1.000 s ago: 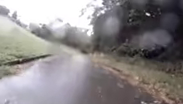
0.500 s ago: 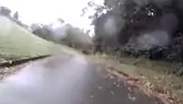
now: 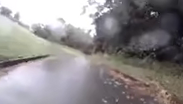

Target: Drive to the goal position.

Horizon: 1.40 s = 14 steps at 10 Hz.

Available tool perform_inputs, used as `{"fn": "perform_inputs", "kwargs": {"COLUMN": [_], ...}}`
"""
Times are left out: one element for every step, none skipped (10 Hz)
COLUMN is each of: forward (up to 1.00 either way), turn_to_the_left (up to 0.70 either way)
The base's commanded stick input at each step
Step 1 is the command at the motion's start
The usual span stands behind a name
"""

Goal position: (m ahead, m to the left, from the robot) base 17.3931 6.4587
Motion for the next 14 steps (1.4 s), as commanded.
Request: {"fn": "perform_inputs", "kwargs": {"forward": [1.0,1.0,1.0,1.0,1.0,1.0,1.0,1.0,1.0,1.0,1.0,1.0,1.0,1.0], "turn_to_the_left": [0.0,0.0,0.02,0.09,0.32,0.37,0.3,0.05,0.0,0.0,0.0,0.0,0.0,0.0]}}
